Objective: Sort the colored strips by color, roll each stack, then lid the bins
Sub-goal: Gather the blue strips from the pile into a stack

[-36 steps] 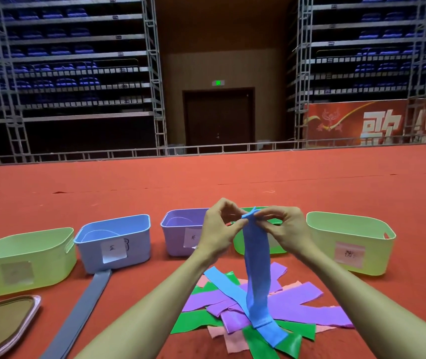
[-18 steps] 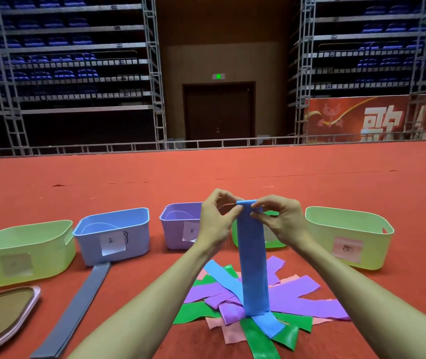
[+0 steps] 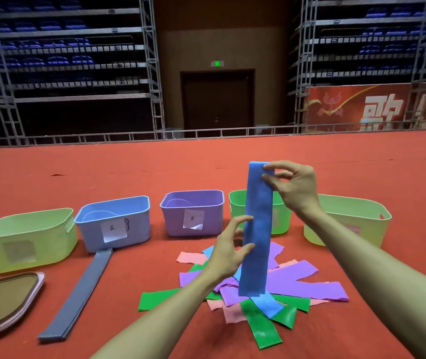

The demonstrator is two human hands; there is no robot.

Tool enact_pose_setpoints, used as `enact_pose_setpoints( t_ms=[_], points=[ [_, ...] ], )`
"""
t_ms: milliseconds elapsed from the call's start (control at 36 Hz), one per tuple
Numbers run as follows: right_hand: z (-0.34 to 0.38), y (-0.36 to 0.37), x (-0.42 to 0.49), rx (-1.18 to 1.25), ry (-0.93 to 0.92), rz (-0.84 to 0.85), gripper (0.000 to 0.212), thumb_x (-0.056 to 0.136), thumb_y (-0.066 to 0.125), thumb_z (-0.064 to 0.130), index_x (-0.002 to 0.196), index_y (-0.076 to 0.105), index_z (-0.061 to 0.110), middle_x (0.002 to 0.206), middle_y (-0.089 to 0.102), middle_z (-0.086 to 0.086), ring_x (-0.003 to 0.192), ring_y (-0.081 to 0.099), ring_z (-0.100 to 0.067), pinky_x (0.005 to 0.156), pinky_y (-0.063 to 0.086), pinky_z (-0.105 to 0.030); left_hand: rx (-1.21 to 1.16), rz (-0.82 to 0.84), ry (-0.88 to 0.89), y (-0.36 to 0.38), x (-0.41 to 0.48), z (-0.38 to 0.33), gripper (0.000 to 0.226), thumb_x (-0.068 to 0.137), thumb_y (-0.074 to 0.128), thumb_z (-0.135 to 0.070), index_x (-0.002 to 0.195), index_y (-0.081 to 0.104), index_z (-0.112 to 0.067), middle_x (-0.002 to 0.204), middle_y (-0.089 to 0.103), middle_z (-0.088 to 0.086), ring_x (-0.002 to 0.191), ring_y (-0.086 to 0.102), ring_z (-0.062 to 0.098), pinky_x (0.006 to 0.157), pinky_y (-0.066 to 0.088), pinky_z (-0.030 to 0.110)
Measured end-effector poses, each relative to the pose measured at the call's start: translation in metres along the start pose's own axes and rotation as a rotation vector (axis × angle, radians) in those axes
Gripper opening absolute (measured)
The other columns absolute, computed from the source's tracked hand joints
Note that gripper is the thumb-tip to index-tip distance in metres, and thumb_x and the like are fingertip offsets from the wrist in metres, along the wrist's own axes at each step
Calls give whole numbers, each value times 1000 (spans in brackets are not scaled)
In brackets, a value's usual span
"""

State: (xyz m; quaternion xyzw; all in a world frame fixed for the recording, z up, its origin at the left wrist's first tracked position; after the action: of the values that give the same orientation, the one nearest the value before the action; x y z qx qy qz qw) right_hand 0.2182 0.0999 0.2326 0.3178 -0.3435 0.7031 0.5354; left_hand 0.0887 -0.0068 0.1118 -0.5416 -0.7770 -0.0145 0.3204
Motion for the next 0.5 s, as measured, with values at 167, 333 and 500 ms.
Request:
enact_pose_setpoints(
  t_ms=[167, 333, 500],
  points=[
    [-6, -6, 5, -2, 99, -45, 24, 76, 74, -1, 92, 72, 18, 79, 71, -4, 63, 67, -18, 63, 59, -42, -38, 82, -72, 8, -26, 13, 67, 80, 64, 3, 129, 45, -39, 110, 63, 6, 88, 58, 12, 83, 52, 33],
    [-28, -12, 2, -82, 175, -85, 22, 77, 73, 6, 94, 74, 20, 86, 73, 1, 68, 70, -29, 63, 59, -44, -55, 162, -141, 11, -55, 34, 68, 77, 66, 4, 124, 48, -42, 104, 61, 8, 76, 56, 7, 74, 55, 29],
    [-60, -8, -25, -158, 316, -36, 23, 78, 72, 3, 97, 74, 15, 83, 69, 0, 56, 62, -18, 53, 59, -34, -61, 228, -263, 14, -82, 54, 64, 75, 68, 4, 123, 50, -36, 84, 56, -1, 59, 54, 3, 61, 46, 17]
  ],
)
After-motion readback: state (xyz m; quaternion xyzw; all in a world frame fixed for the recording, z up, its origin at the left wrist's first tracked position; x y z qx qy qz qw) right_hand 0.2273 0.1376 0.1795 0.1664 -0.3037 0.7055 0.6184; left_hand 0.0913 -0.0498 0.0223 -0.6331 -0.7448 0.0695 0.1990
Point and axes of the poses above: each hand's wrist, its own x-axis towards the middle knuckle, its own y-axis out of the palm, z = x × y, the point moved 3 cm from there along x, towards the middle knuckle
